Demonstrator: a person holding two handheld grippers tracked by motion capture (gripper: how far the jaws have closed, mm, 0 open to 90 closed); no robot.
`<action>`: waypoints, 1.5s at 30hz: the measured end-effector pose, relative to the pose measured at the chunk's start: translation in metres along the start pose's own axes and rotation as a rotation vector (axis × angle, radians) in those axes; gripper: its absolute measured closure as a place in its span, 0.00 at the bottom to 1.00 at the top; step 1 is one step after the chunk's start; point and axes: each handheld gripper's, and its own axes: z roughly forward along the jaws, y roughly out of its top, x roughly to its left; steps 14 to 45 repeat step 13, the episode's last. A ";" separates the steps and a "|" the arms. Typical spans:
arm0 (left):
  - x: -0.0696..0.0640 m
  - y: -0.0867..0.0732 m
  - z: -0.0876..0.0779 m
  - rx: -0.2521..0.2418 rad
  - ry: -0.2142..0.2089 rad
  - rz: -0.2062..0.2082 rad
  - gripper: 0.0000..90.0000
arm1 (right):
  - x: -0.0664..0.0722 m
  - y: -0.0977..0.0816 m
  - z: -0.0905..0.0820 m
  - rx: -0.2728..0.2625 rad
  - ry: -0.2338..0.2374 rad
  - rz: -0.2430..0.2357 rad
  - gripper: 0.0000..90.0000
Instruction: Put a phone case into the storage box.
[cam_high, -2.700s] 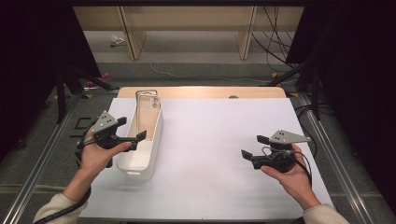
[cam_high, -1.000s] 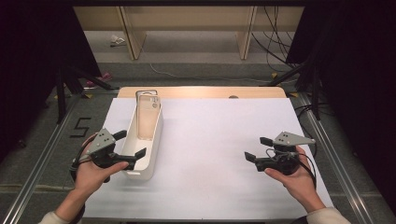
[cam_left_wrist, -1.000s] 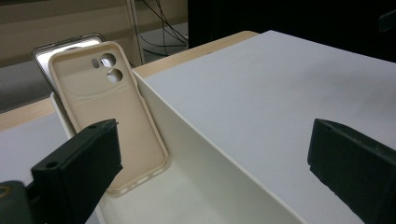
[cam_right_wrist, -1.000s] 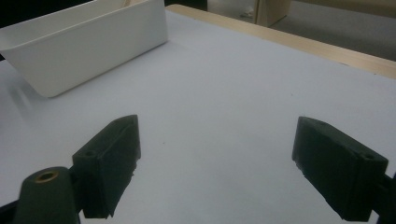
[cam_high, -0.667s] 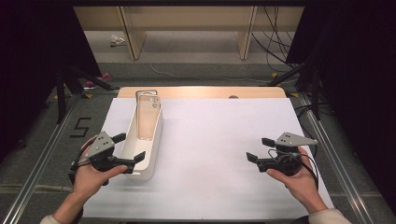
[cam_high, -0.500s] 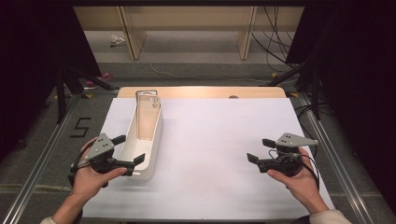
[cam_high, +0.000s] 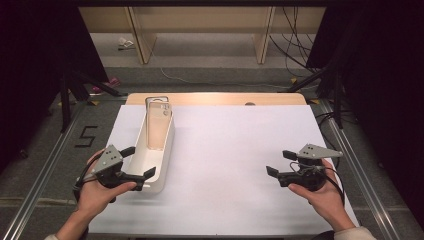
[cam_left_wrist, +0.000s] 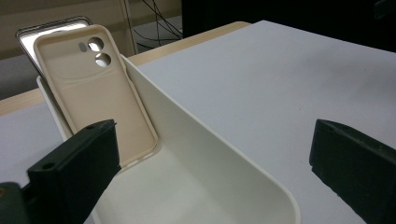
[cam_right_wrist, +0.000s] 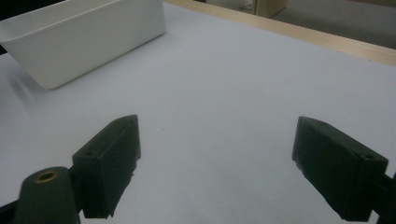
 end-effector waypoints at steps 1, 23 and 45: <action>0.000 0.000 0.000 0.000 0.000 0.000 0.01 | 0.000 0.000 -0.001 -0.001 -0.001 0.000 0.18; -0.004 -0.003 0.003 0.009 -0.005 0.012 0.01 | -0.001 -0.001 -0.002 -0.007 -0.008 0.004 0.18; -0.004 -0.003 0.003 0.009 -0.005 0.012 0.01 | -0.001 -0.001 -0.002 -0.007 -0.008 0.004 0.18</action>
